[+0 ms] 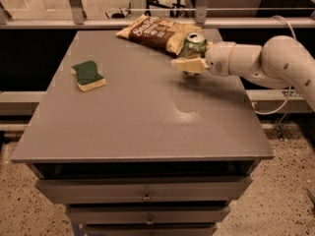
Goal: Move green can near sponge
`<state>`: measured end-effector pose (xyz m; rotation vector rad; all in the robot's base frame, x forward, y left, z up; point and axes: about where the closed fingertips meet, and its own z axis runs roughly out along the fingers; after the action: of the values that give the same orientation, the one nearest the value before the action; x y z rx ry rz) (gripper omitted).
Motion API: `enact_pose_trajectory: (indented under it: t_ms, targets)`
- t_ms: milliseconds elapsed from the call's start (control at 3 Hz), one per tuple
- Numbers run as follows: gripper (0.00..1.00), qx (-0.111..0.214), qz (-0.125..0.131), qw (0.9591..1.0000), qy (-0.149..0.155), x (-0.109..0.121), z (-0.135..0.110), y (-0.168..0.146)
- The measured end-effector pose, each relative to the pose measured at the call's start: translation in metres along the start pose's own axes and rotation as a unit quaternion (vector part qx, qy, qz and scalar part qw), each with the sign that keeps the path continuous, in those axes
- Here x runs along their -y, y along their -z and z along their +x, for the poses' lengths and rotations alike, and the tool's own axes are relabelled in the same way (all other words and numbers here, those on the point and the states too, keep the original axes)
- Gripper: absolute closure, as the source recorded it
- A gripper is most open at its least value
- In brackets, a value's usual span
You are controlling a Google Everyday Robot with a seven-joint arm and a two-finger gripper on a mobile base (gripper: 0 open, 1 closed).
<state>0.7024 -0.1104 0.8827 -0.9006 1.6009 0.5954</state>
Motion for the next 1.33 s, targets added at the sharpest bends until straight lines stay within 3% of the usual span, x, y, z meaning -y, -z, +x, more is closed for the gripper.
enact_pose_trajectory:
  t_ms: [333, 667, 1000, 1333]
  targets:
    - [1.0, 0.013, -0.059, 0.9981, -0.007, -0.03, -0.018, -0.066]
    - [1.0, 0.02, -0.104, 0.9943, -0.016, -0.058, -0.031, -0.11]
    - [1.0, 0.042, -0.168, 0.983, -0.063, -0.109, -0.031, -0.159]
    - [1.0, 0.048, -0.184, 0.9787, -0.077, -0.123, -0.029, -0.169]
